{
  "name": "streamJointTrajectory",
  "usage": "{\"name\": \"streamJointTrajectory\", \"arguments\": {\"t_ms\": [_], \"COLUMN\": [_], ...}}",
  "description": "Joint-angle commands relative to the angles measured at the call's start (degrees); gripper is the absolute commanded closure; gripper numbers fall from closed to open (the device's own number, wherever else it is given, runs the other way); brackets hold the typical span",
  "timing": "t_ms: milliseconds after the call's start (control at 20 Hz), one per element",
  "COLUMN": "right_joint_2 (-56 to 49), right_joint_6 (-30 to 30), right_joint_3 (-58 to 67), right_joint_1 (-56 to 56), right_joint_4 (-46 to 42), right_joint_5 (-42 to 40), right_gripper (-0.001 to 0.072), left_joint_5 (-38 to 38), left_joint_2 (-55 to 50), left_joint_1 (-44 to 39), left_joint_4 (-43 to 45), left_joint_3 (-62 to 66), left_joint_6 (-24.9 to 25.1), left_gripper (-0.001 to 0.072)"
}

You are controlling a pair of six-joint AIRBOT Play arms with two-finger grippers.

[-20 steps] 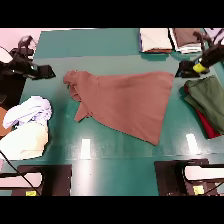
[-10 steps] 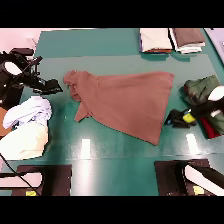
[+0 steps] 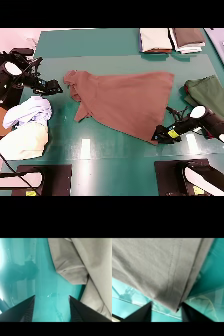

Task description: Fold the shirts.

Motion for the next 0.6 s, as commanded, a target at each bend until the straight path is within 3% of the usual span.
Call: {"name": "streamJointTrajectory", "arguments": {"t_ms": [0, 100, 550], "right_joint_2": [-1.7, 0.4, 4.0], "right_joint_6": [0.2, -0.5, 0.0], "right_joint_3": [-0.6, 0.5, 13.8], "right_joint_1": [3.7, 5.8, 3.2], "right_joint_4": [-0.1, -1.3, -4.2], "right_joint_5": [-4.5, -5.0, 0.0], "right_gripper": [0.0451, 0.0692, 0.0692], "left_joint_5": [0.0, 0.2, 5.2], "left_joint_2": [0.0, 0.0, -6.6], "left_joint_1": [0.0, 0.0, -3.0], "left_joint_4": [0.0, 0.0, -6.3], "left_joint_3": [0.0, 0.0, -0.2], "left_joint_6": [0.1, 0.1, 1.1], "left_gripper": [0.0207, 0.0207, 0.0206]}}
